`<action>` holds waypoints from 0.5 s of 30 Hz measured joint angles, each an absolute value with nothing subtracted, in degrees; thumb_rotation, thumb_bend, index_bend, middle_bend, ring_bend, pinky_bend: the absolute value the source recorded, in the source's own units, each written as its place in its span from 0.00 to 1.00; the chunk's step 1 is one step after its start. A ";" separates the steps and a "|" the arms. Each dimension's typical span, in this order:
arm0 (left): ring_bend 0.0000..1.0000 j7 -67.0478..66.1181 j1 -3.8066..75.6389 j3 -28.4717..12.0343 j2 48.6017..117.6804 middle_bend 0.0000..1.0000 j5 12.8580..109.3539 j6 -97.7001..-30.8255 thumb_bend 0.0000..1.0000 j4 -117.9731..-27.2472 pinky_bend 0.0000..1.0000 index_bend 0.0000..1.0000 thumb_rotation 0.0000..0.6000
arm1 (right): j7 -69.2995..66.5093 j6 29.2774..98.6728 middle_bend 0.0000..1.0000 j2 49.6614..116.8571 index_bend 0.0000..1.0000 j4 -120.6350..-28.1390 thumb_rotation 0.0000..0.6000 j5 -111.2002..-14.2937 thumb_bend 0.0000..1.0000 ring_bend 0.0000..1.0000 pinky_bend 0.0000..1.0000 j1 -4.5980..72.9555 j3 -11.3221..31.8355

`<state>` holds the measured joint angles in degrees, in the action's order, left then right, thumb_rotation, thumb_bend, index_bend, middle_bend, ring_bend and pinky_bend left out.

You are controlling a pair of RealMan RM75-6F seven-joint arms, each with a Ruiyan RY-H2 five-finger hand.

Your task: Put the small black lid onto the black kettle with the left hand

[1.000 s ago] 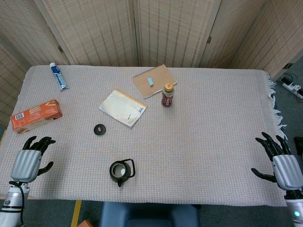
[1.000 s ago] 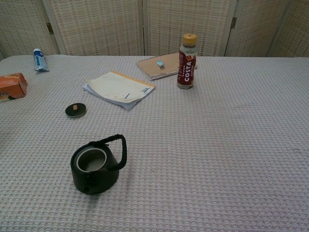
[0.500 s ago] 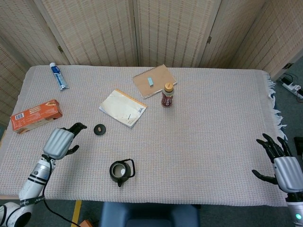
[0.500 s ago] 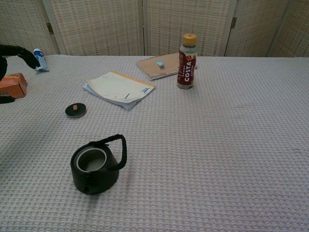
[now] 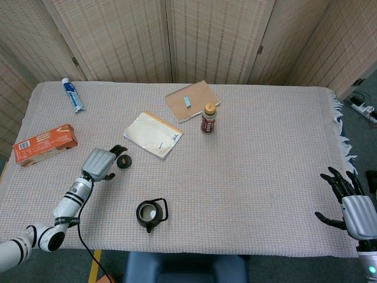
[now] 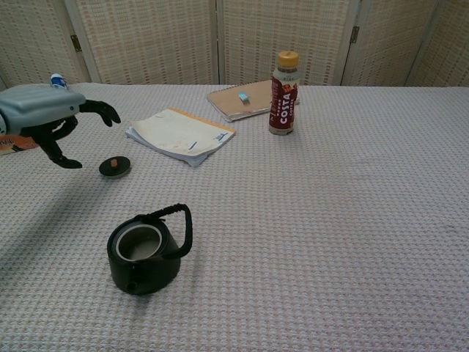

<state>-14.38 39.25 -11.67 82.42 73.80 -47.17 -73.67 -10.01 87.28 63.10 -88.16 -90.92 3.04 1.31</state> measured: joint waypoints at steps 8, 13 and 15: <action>0.75 -16.92 42.96 -11.77 86.96 0.15 68.09 -42.93 0.18 -67.36 0.87 0.18 1.00 | -10.03 86.86 0.09 63.19 0.14 -88.01 1.00 -90.46 0.00 0.19 0.00 3.14 1.40; 0.76 -17.13 43.94 -11.18 88.78 0.16 67.33 -42.66 0.18 -64.80 0.87 0.21 1.00 | -10.13 86.81 0.09 63.24 0.14 -87.91 1.00 -90.21 0.00 0.19 0.00 3.03 1.38; 0.77 -17.08 44.24 -10.94 89.41 0.18 67.12 -42.59 0.19 -64.06 0.87 0.22 1.00 | -10.21 86.87 0.09 63.25 0.14 -87.86 1.00 -90.20 0.00 0.20 0.00 2.98 1.39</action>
<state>-17.08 44.24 -10.94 89.41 67.12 -42.59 -64.06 -10.21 86.87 63.25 -87.86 -90.20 2.98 1.39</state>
